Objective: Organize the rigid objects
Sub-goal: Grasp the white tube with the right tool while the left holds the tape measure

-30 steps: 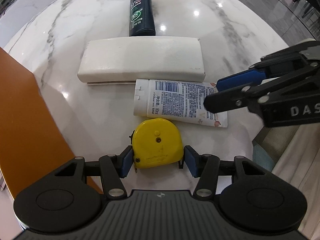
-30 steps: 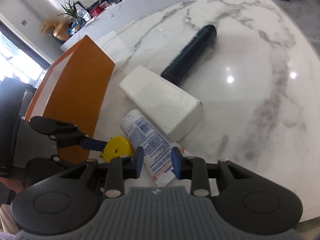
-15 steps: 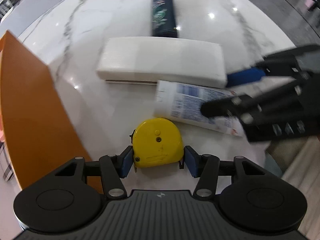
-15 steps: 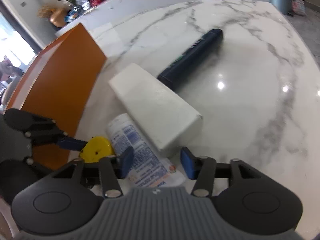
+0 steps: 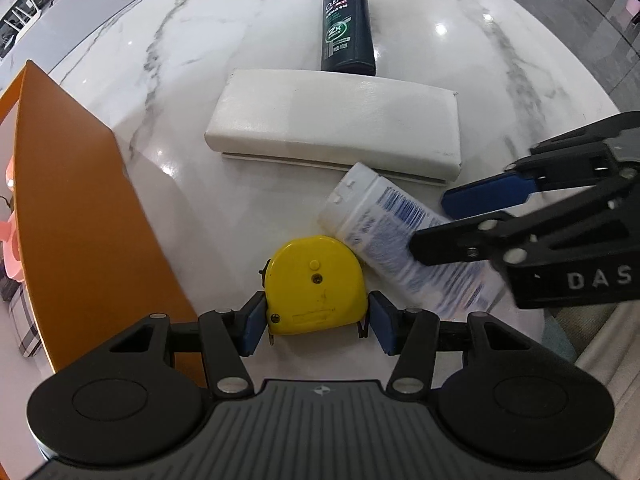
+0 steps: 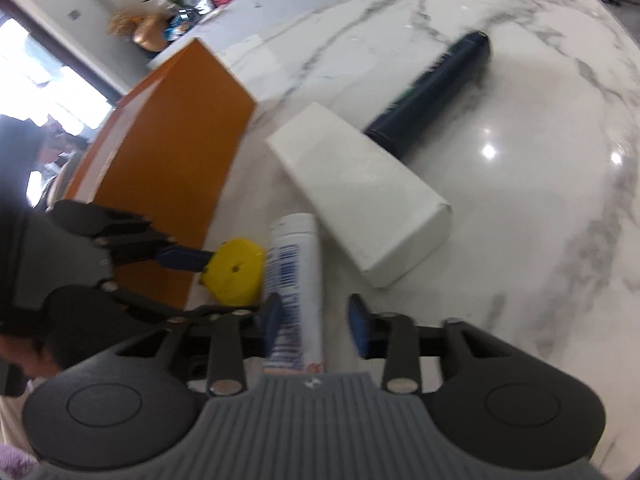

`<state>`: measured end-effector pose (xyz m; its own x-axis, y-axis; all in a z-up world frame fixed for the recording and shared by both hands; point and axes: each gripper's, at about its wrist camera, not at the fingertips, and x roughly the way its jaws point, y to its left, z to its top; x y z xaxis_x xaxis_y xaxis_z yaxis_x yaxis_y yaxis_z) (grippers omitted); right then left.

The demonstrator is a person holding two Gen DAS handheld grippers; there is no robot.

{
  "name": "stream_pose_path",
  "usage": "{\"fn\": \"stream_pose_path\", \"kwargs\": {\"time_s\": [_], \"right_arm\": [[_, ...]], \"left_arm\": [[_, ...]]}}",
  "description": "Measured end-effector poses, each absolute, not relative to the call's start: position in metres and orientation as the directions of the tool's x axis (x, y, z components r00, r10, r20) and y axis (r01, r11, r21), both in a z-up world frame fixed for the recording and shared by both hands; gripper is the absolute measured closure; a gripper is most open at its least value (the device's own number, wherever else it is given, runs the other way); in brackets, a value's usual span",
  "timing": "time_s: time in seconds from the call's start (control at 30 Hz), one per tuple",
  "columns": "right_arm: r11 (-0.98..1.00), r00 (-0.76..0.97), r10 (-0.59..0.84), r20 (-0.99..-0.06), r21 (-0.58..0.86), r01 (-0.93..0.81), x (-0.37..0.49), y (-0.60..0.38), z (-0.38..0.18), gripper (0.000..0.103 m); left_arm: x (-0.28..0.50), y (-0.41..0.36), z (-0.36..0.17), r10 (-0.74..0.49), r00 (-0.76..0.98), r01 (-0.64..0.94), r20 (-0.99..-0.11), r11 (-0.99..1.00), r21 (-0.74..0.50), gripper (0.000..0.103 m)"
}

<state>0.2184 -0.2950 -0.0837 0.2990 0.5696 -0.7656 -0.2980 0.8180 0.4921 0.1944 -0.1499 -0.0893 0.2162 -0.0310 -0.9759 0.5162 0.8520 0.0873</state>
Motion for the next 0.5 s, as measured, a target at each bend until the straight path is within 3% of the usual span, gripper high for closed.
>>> {"fn": "stream_pose_path", "kwargs": {"time_s": [0.13, 0.33, 0.5], "right_arm": [[0.800, 0.306, 0.598, -0.741, 0.529, -0.284, 0.224, -0.291, -0.087, 0.064], [0.775, 0.318, 0.632, -0.707, 0.569, -0.275, 0.220, -0.299, -0.082, 0.079], [0.762, 0.313, 0.647, -0.695, 0.594, -0.257, 0.225, -0.297, -0.086, 0.072]], "left_arm": [[0.194, -0.150, -0.090, -0.034, 0.214, 0.504, -0.976, 0.860, 0.080, 0.041], [0.193, -0.145, -0.090, -0.053, 0.224, 0.498, -0.973, 0.864, 0.067, 0.041], [0.194, -0.143, -0.090, -0.057, 0.223, 0.499, -0.973, 0.864, 0.064, 0.041]]}}
